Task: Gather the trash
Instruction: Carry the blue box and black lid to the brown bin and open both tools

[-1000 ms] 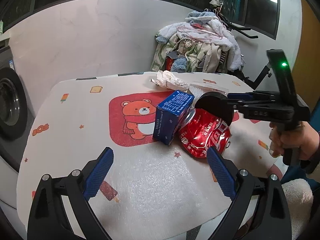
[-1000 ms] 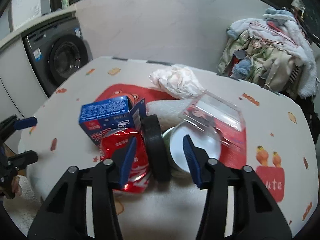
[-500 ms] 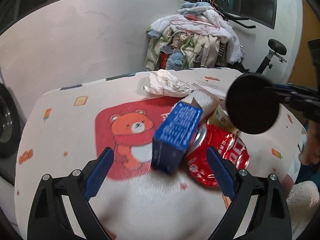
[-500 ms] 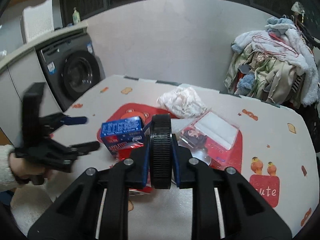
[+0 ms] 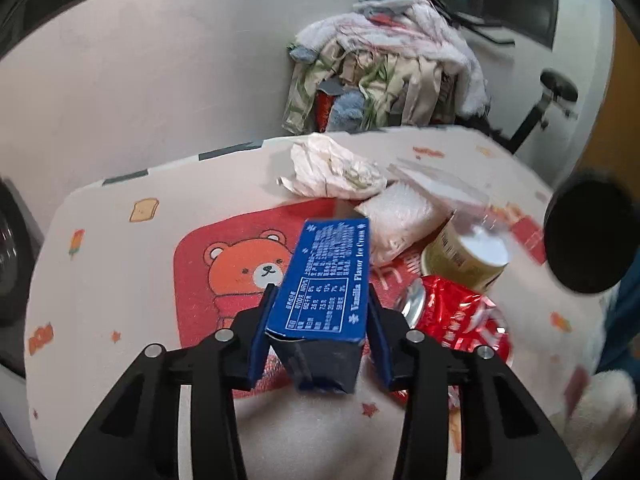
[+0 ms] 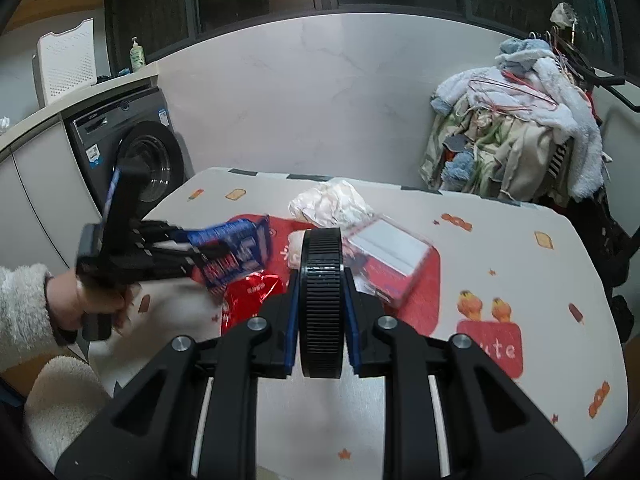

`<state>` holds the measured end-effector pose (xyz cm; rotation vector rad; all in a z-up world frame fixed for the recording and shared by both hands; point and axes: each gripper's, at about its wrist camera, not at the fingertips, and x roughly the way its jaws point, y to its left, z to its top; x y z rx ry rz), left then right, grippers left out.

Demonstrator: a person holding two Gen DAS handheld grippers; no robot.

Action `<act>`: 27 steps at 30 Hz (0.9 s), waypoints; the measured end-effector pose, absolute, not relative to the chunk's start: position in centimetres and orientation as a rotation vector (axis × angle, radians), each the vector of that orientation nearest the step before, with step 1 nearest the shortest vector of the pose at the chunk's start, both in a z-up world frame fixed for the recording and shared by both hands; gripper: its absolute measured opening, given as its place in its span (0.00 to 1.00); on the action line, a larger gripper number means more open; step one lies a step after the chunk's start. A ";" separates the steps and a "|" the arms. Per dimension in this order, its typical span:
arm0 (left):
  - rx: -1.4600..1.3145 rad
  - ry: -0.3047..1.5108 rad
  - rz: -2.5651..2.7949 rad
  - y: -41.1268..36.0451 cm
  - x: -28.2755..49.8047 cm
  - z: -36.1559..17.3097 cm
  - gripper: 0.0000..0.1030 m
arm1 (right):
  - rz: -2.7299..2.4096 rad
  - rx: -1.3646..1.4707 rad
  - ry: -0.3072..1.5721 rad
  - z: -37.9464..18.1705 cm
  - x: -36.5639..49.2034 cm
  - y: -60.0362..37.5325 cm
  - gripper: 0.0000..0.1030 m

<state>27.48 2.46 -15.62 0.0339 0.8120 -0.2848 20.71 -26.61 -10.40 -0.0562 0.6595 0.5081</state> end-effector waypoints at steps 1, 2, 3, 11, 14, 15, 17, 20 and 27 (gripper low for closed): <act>0.022 0.808 -0.285 2.9 27.2 -15.0 0.37 | 0.506 -0.054 0.661 -10.5 20.5 -26.7 0.22; 0.025 0.799 -0.282 3.1 26.7 -14.4 0.36 | 0.505 -0.051 0.664 -10.5 20.1 -26.8 0.22; 0.029 0.788 -0.282 3.4 26.2 -13.7 0.36 | 0.504 -0.050 0.664 -10.5 19.9 -26.8 0.22; 0.014 0.767 -0.375 3.5 19.6 -9.9 0.36 | 0.508 -0.027 0.665 -10.2 16.5 -26.8 0.22; 0.007 0.752 -0.423 2.6 15.9 -9.3 0.36 | 0.516 -0.021 0.672 -10.3 15.2 -26.5 0.22; 0.008 0.750 -0.433 2.3 15.1 -9.3 0.36 | 0.518 -0.020 0.674 -10.4 14.6 -26.4 0.22; 0.009 0.747 -0.460 1.6 13.0 -9.5 0.36 | 0.527 -0.017 0.680 -10.6 13.5 -26.2 0.22; 0.018 0.754 -0.497 0.4 9.9 -10.3 0.36 | 0.533 -0.016 0.687 -10.9 12.0 -26.0 0.22; 0.104 0.856 -0.633 -3.4 4.0 -14.5 0.36 | 0.537 -0.021 0.687 -11.1 8.9 -26.3 0.22</act>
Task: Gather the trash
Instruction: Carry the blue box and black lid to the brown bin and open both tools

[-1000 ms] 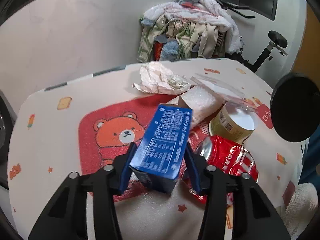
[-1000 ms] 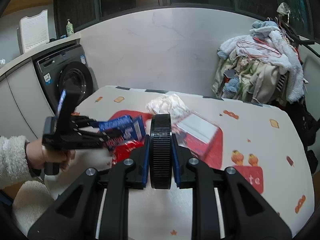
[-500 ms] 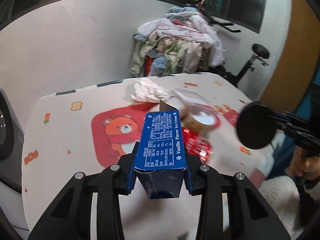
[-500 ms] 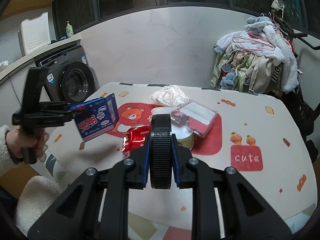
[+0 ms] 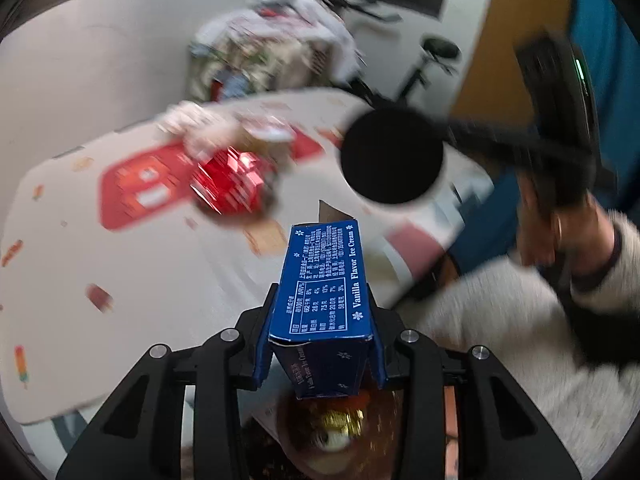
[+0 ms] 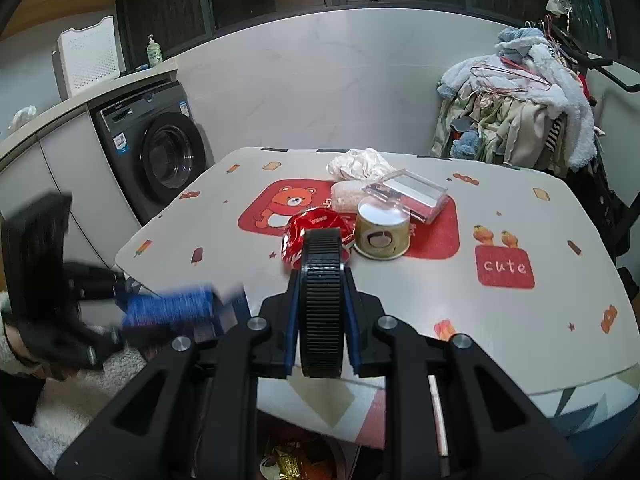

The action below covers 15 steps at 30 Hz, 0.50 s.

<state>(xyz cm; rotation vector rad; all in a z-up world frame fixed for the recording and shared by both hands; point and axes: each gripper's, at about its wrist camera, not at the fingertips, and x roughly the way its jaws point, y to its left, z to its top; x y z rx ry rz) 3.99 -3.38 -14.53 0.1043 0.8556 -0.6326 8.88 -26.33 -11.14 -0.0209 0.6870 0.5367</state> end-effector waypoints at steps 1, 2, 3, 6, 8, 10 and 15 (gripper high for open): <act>0.128 0.873 -0.651 -4.0 3.2 -15.3 0.36 | 0.536 -0.017 0.687 -11.2 8.5 -26.5 0.22; 0.142 0.886 -0.662 -4.3 2.8 -15.8 0.36 | 0.534 -0.013 0.688 -11.2 8.2 -26.7 0.22; 0.156 0.905 -0.674 -4.7 2.3 -16.5 0.36 | 0.533 -0.009 0.688 -11.3 7.9 -26.8 0.22; 0.189 0.949 -0.697 -5.6 1.5 -18.3 0.36 | 0.529 0.003 0.696 -11.7 6.9 -27.3 0.22; 0.206 0.980 -0.702 -6.0 1.1 -19.5 0.36 | 0.525 0.008 0.705 -11.9 6.7 -27.4 0.22; 0.219 1.005 -0.714 -6.4 0.9 -20.5 0.36 | 0.524 0.012 0.712 -12.2 6.3 -27.6 0.22; 0.221 1.016 -0.685 -6.3 1.0 -21.5 0.41 | 0.530 0.015 0.732 -12.9 5.8 -27.8 0.22</act>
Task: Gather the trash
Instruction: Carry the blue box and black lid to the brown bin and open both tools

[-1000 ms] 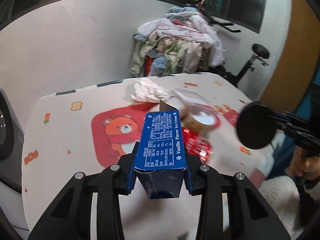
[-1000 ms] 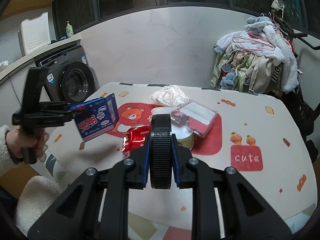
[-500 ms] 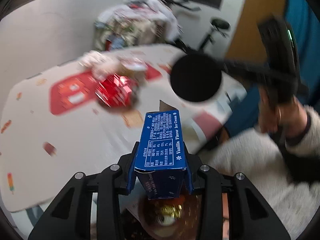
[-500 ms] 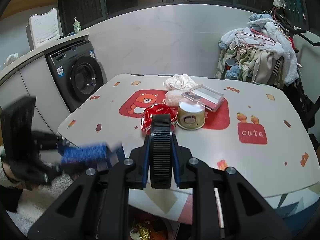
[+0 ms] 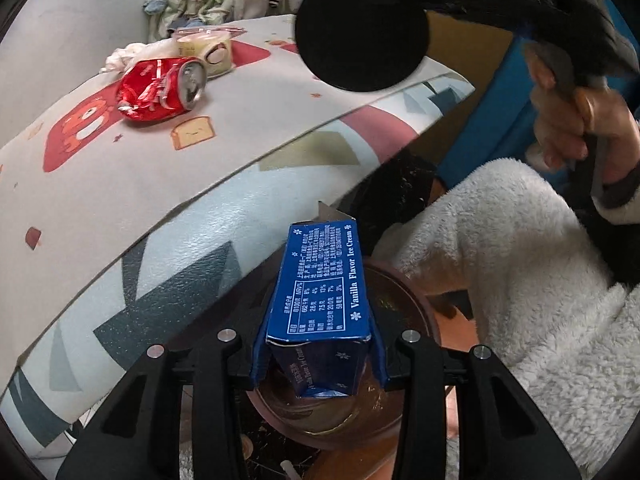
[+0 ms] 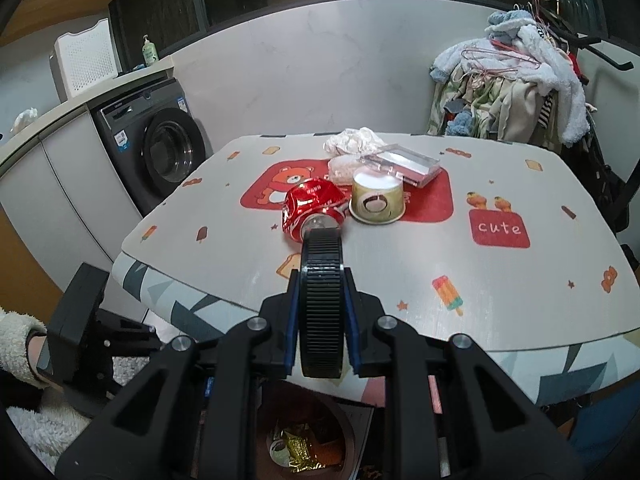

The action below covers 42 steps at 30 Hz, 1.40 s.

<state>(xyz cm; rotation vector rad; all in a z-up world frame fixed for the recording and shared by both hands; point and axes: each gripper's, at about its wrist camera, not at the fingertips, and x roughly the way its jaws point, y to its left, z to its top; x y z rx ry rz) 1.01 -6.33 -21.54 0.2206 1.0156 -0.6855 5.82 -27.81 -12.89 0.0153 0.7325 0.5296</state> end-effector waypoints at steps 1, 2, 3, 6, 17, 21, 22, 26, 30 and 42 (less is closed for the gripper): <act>0.192 1.002 -0.677 -5.9 1.1 -21.2 0.49 | 0.532 0.016 0.737 -13.1 5.7 -27.8 0.22; 0.169 0.988 -0.672 -5.6 1.2 -20.8 0.57 | 0.536 0.016 0.744 -13.3 5.7 -27.7 0.22; 0.140 0.965 -0.656 -5.0 1.2 -20.2 0.61 | 0.541 0.016 0.751 -13.6 5.6 -27.6 0.22; 0.065 0.896 -0.580 -3.1 1.3 -18.5 0.71 | 0.566 0.013 0.776 -14.5 5.0 -27.1 0.22; -0.018 0.737 -0.296 2.2 -0.9 -15.6 0.90 | 0.713 -0.051 0.924 -18.0 1.6 -24.1 0.22; -0.025 0.737 -0.250 2.8 -1.4 -16.1 0.91 | 0.732 -0.085 0.996 -20.3 0.6 -23.2 0.22; -0.024 0.738 -0.242 3.1 -1.7 -16.3 0.91 | 0.730 -0.095 1.013 -21.0 0.5 -23.0 0.22; -0.027 0.747 -0.223 3.4 -2.2 -17.3 0.92 | 0.714 -0.105 1.067 -23.5 0.7 -22.8 0.22; -0.032 0.757 -0.196 3.6 -2.0 -18.0 0.92 | 0.682 -0.116 1.116 -25.8 1.0 -22.6 0.22; 0.010 0.814 -0.200 2.5 -1.2 -19.5 0.93 | 0.592 -0.171 1.198 -29.2 2.0 -21.9 0.22</act>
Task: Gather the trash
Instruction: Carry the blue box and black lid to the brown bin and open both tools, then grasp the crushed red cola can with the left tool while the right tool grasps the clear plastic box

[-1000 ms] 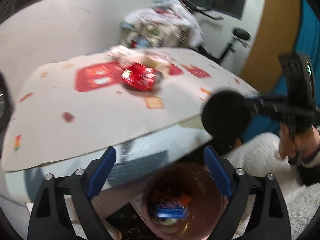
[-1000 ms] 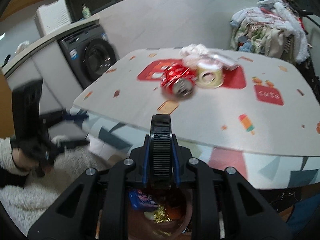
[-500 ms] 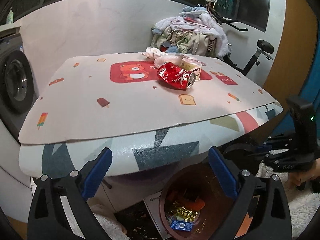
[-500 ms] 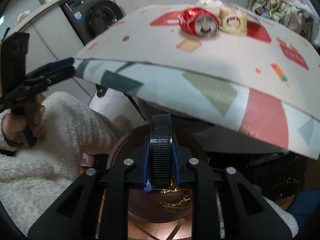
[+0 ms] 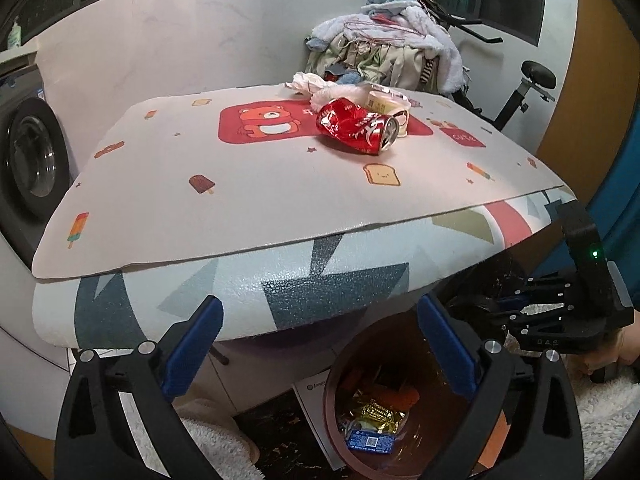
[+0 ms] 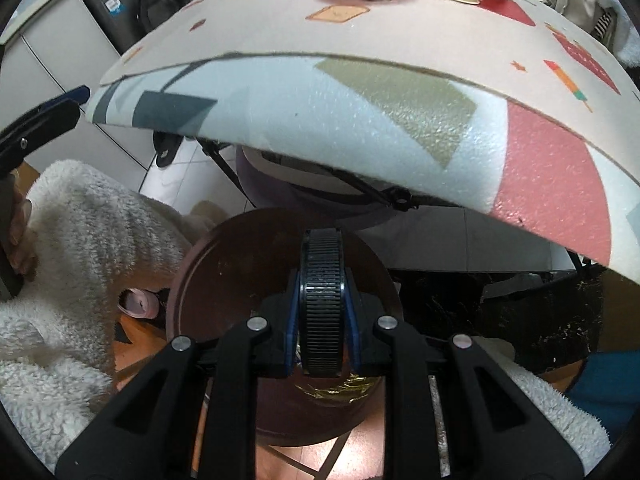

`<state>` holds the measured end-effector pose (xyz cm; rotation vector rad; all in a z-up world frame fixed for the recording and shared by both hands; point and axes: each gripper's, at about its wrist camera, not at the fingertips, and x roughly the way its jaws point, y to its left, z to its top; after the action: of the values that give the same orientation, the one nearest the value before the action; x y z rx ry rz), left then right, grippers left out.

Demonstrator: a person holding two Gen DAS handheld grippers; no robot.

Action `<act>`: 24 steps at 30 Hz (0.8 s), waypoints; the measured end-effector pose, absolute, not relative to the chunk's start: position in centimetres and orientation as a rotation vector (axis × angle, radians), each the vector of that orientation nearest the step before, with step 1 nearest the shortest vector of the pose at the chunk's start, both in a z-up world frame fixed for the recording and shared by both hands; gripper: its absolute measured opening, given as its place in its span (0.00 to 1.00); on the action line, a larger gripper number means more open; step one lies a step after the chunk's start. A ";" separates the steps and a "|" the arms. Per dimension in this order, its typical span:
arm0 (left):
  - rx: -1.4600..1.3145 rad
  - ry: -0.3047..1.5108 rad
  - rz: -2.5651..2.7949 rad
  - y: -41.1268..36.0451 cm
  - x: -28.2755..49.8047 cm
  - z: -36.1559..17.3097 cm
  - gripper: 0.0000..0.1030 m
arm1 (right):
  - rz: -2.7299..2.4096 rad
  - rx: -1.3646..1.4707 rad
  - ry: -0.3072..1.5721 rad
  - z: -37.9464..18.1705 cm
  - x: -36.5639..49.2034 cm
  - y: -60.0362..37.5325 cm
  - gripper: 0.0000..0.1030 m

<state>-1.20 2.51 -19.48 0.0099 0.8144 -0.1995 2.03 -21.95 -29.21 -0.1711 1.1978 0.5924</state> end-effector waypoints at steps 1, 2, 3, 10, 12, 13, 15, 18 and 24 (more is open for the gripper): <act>0.010 0.817 -0.199 2.5 -1.2 -19.5 0.93 | 0.592 -0.179 1.200 -29.3 2.0 -21.8 0.22; 0.010 0.819 -0.199 2.5 -1.1 -19.6 0.93 | 0.591 -0.185 1.202 -29.3 1.9 -21.7 0.22; 0.008 0.821 -0.197 2.6 -1.1 -19.6 0.93 | 0.589 -0.191 1.204 -29.4 1.8 -21.6 0.22; -0.006 0.833 -0.182 2.9 -0.8 -19.8 0.93 | 0.537 -0.218 1.200 -29.6 2.0 -21.5 0.58; -0.008 0.835 -0.178 3.0 -0.8 -19.8 0.93 | 0.523 -0.223 1.182 -29.3 2.0 -21.5 0.73; -0.010 0.835 -0.176 3.0 -0.8 -19.8 0.93 | 0.518 -0.224 1.172 -29.1 2.0 -21.6 0.79; -0.012 0.835 -0.175 3.0 -0.8 -19.8 0.93 | 0.504 -0.223 1.143 -28.6 2.0 -21.8 0.90; -0.014 0.839 -0.173 3.0 -0.8 -19.8 0.93 | 0.482 -0.215 1.097 -27.6 1.9 -22.2 0.94; -0.017 0.853 -0.172 3.2 -0.5 -20.0 0.93 | 0.467 -0.133 1.009 -25.3 2.3 -23.7 0.95</act>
<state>-0.55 3.16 -20.01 -0.0166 0.8534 -0.1721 2.33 -23.72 -25.34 -0.1330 1.0092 0.4673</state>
